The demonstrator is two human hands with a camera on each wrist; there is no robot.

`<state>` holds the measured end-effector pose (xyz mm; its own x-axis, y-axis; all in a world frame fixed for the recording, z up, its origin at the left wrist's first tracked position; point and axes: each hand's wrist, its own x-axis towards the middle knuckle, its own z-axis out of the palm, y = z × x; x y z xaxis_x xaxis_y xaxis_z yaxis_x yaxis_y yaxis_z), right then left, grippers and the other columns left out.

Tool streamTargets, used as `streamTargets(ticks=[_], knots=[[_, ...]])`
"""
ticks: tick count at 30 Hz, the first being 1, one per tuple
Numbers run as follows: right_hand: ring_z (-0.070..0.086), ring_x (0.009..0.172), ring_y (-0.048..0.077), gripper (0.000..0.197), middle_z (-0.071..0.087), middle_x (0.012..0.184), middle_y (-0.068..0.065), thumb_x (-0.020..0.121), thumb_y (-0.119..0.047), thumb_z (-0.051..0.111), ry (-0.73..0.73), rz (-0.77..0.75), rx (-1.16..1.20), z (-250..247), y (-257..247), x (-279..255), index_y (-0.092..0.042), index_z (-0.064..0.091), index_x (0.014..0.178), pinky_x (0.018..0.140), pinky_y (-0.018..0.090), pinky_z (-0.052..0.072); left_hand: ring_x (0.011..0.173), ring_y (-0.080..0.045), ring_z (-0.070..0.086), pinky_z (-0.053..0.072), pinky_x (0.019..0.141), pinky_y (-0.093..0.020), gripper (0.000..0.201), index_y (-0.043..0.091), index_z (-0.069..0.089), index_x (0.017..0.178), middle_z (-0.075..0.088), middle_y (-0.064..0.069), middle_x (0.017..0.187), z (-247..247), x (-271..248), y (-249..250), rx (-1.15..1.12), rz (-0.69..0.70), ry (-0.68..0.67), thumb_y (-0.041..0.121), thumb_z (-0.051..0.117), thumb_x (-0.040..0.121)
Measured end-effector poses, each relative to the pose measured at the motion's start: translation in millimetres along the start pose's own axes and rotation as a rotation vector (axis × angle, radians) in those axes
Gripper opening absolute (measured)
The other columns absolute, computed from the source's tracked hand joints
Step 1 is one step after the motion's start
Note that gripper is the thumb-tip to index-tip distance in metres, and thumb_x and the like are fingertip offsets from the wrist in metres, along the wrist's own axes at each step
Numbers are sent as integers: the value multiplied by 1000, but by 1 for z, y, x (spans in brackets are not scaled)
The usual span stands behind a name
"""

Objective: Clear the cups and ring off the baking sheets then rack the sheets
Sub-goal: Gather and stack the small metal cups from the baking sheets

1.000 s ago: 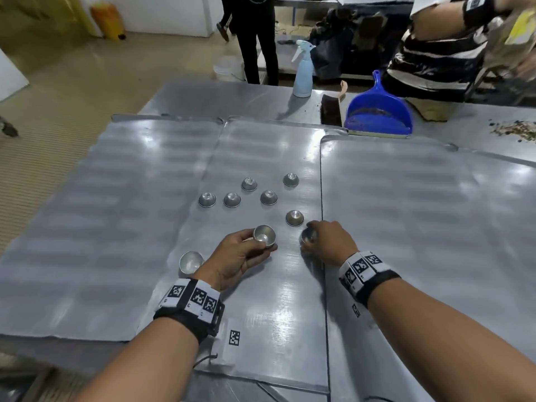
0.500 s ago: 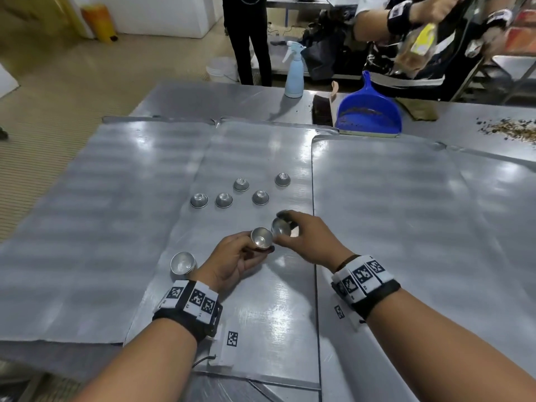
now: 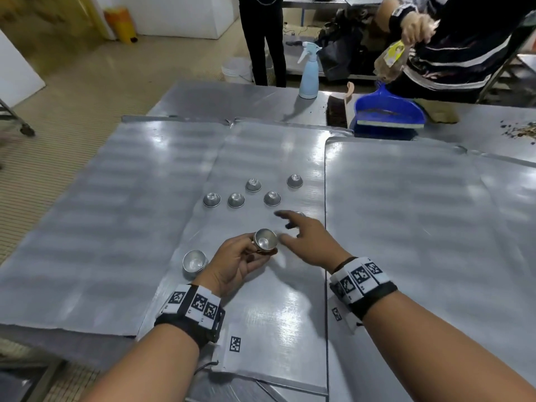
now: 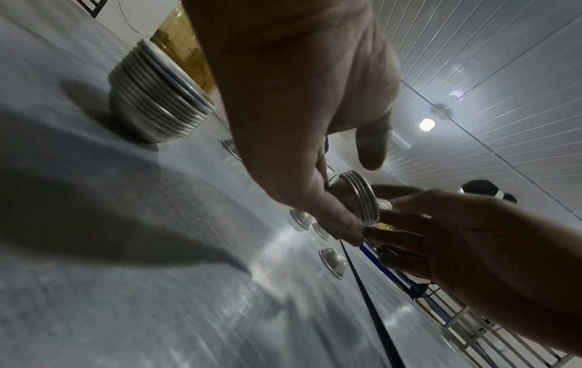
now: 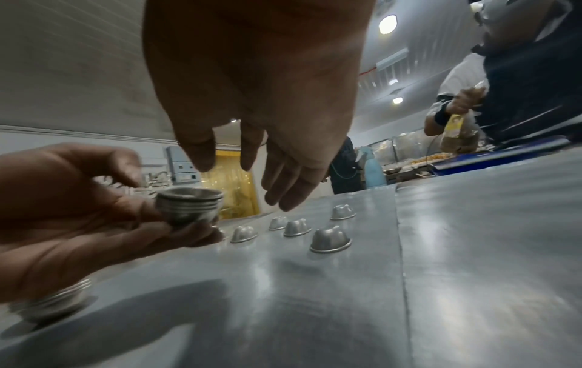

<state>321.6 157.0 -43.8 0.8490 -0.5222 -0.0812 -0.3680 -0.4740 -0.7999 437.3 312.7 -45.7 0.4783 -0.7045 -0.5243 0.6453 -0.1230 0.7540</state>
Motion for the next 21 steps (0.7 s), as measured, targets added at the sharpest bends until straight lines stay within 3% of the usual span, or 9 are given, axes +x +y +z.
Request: streamTargets(ticks=[4, 8, 13, 17, 21], knots=[[62, 108, 25, 33, 66, 123, 6, 95, -27, 55, 120, 141, -206, -19, 17, 23, -21, 64, 126, 91, 32, 47, 119, -49, 62, 46, 110, -53, 30, 1, 76, 94, 73, -28, 100, -1, 3, -2, 54, -3, 87, 4, 54, 74], [59, 114, 32, 41, 64, 126, 13, 88, -15, 56, -20, 249, -331, -22, 33, 41, -17, 63, 129, 89, 33, 46, 120, -49, 62, 38, 115, -58, 31, 7, 81, 85, 74, -26, 97, -4, 5, -4, 72, -16, 96, 9, 59, 64], [53, 123, 32, 66, 49, 139, 12, 86, -21, 59, -114, 291, -399, -9, 42, 54, -30, 39, 149, 101, 38, 45, 120, -51, 61, 36, 116, -60, 31, 5, 79, 94, 73, -31, 104, -9, 11, -6, 71, -25, 106, 7, 58, 72], [57, 112, 31, 46, 48, 133, 9, 87, -20, 58, -91, 279, -443, -1, 47, 54, -26, 52, 133, 92, 35, 47, 119, -50, 62, 37, 115, -60, 35, 0, 75, 101, 72, -33, 106, -11, 14, -6, 50, -20, 108, 8, 59, 71], [60, 107, 30, 34, 59, 124, 8, 91, -17, 54, 17, 219, -486, 5, 48, 41, -19, 57, 125, 85, 34, 46, 119, -48, 63, 38, 115, -54, 30, 2, 72, 108, 73, -30, 107, -11, 15, -7, 68, -31, 102, 3, 50, 87]])
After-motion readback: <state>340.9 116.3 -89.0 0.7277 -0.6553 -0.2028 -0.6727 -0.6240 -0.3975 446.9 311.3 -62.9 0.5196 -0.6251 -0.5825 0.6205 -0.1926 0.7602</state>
